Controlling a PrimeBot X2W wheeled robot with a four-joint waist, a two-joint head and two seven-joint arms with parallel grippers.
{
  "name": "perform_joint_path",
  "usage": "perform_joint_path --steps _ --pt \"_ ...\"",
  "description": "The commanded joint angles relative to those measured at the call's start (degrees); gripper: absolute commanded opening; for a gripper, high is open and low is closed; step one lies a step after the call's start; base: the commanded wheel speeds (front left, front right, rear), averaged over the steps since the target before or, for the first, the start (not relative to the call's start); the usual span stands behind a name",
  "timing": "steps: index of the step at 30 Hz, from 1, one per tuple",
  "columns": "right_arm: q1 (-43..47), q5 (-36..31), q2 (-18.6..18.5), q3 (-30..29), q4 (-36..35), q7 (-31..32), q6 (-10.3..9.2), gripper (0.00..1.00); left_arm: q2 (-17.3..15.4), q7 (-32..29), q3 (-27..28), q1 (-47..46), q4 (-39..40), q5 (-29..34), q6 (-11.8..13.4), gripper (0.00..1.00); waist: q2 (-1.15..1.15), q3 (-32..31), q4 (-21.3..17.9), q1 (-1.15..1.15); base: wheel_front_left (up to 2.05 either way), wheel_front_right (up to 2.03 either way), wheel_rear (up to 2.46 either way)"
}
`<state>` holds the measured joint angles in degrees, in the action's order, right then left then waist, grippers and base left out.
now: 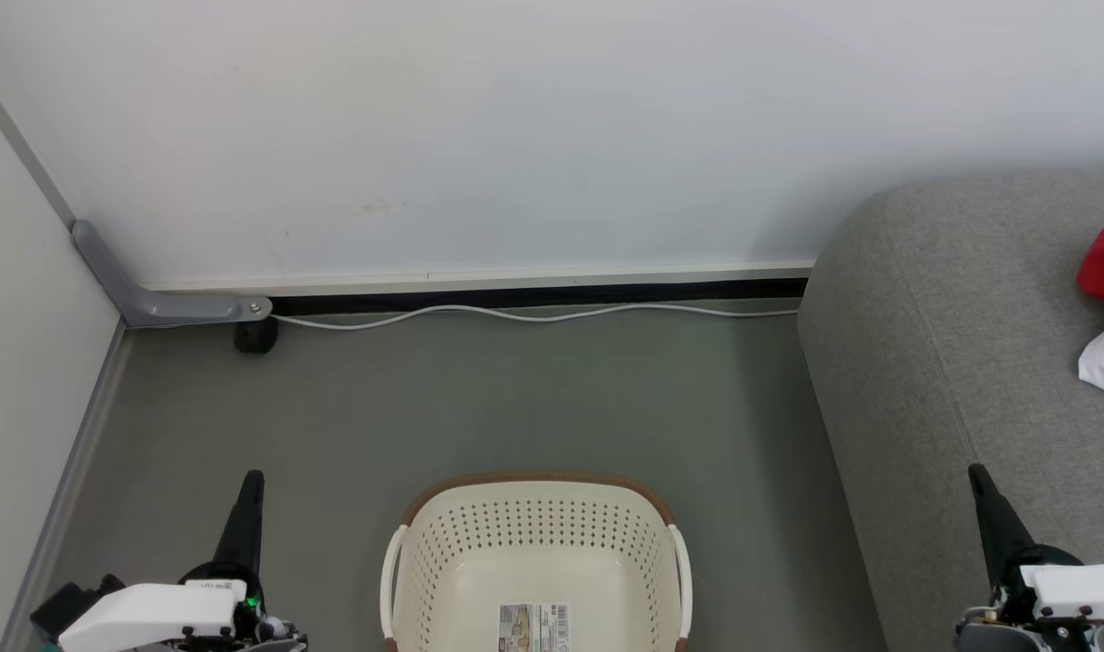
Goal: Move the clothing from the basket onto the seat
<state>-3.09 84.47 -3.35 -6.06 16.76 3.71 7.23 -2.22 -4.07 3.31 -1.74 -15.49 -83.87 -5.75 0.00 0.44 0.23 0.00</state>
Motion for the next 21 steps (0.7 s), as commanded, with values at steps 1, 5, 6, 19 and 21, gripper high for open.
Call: perform_joint_path --steps 1,5,6,19,21 --pt "-2.8 1.7 -0.4 0.6 -2.2 1.0 0.24 0.0 -0.8 -0.4 2.0 -3.5 1.4 -1.8 -0.8 0.0 0.0 0.0 0.0 0.0 0.0 0.0 0.0" --pt "-2.9 3.9 -0.1 0.2 -2.4 1.6 0.24 0.0 -0.8 -1.1 2.4 -3.8 1.4 -4.3 -1.2 0.0 0.0 -0.1 -0.1 0.0 0.0 0.0 0.0" --pt "-2.9 4.4 0.0 0.1 -2.4 1.8 0.25 0.0 -0.8 -1.3 2.5 -3.9 1.4 -4.9 -1.2 0.0 0.0 -0.1 -0.1 0.0 0.0 0.0 0.0" --pt "-3.1 7.7 0.4 -0.5 -2.7 2.8 0.25 0.0 -0.8 -2.3 3.1 -4.4 1.4 -8.4 -1.7 0.0 0.0 -0.3 -0.2 0.0 0.0 0.0 0.0" --pt "-3.1 7.7 0.4 -0.5 -2.7 2.8 0.25 0.0 -0.8 -2.3 3.1 -4.4 1.4 -8.4 -1.7 0.0 0.0 -0.3 -0.2 0.0 0.0 0.0 0.0"
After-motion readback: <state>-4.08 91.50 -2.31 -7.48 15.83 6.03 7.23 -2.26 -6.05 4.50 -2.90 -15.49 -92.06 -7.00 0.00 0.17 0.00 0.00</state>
